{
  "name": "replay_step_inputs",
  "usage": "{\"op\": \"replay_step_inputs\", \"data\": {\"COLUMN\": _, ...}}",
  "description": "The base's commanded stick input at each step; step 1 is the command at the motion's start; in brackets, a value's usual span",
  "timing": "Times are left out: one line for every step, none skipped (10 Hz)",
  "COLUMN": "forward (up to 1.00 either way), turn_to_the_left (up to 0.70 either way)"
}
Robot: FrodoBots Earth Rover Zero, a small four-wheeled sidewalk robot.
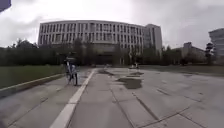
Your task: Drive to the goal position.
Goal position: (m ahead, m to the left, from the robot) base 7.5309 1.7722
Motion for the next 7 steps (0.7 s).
{"op": "replay_step_inputs", "data": {"forward": 0.70, "turn_to_the_left": 0.00}}
{"op": "replay_step_inputs", "data": {"forward": 0.70, "turn_to_the_left": 0.00}}
{"op": "replay_step_inputs", "data": {"forward": 0.70, "turn_to_the_left": 0.00}}
{"op": "replay_step_inputs", "data": {"forward": 0.70, "turn_to_the_left": 0.00}}
{"op": "replay_step_inputs", "data": {"forward": 0.70, "turn_to_the_left": 0.00}}
{"op": "replay_step_inputs", "data": {"forward": 0.70, "turn_to_the_left": 0.00}}
{"op": "replay_step_inputs", "data": {"forward": 0.70, "turn_to_the_left": 0.00}}
